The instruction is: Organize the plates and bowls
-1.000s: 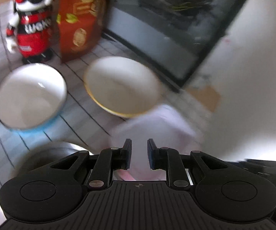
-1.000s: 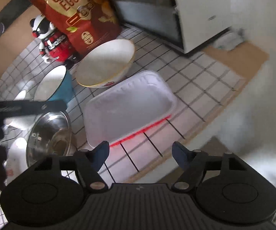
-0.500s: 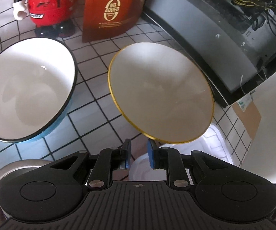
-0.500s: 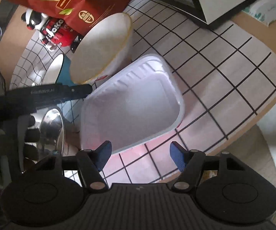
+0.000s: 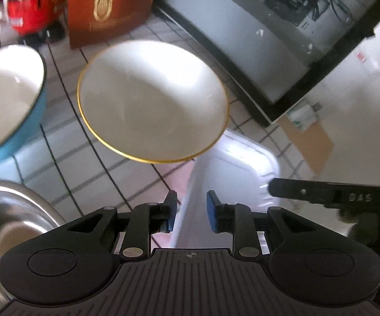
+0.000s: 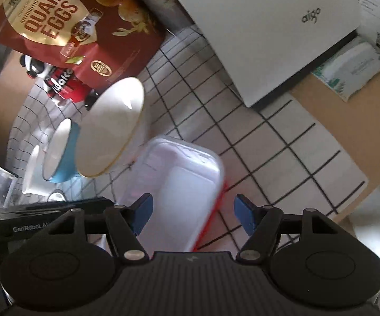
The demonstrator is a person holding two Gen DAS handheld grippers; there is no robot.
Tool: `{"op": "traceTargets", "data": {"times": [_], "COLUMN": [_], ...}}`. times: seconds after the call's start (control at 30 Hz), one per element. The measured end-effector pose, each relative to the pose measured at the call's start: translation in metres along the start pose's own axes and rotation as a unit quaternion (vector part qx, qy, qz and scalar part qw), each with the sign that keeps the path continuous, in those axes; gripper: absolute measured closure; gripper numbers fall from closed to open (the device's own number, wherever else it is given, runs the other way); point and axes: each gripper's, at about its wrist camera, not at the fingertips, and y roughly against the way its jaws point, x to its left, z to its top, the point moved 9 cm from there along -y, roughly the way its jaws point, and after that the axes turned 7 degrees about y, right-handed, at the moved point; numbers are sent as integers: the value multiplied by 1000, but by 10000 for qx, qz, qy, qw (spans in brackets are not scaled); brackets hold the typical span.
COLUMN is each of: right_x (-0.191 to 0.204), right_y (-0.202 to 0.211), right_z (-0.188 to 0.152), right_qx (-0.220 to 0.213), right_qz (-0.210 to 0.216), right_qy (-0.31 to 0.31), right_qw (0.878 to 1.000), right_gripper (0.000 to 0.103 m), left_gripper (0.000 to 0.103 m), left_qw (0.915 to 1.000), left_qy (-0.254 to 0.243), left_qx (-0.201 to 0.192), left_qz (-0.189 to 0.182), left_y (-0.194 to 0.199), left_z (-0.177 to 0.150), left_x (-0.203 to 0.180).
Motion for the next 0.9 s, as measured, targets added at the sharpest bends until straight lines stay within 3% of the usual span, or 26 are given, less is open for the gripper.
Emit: {"op": "traceTargets", "data": {"times": [0.1, 0.2, 0.27, 0.53, 0.9], "right_x": [-2, 0, 1, -23, -21], "right_y": [-3, -4, -2, -1, -12], "right_z": [-6, -12, -11, 22, 38], "right_qx": [113, 293, 335, 221, 175], "right_qz": [119, 447, 649, 254, -188], "right_qy": [-106, -269, -334, 48, 687], "right_qw": [9998, 9982, 9968, 9994, 9973], "right_gripper": [34, 34, 32, 32, 31], "left_gripper": [75, 74, 66, 66, 66], "left_qw": [9999, 9993, 9981, 9910, 9869], "left_qy": [-41, 283, 469, 976, 1250], "left_qx": [46, 230, 309, 437, 406], "left_qz": [143, -49, -240, -805, -934], "left_y": [-6, -16, -21, -31, -32], "left_z": [-3, -5, -9, -18, -21], "left_x": [-3, -7, -16, -41, -44]}}
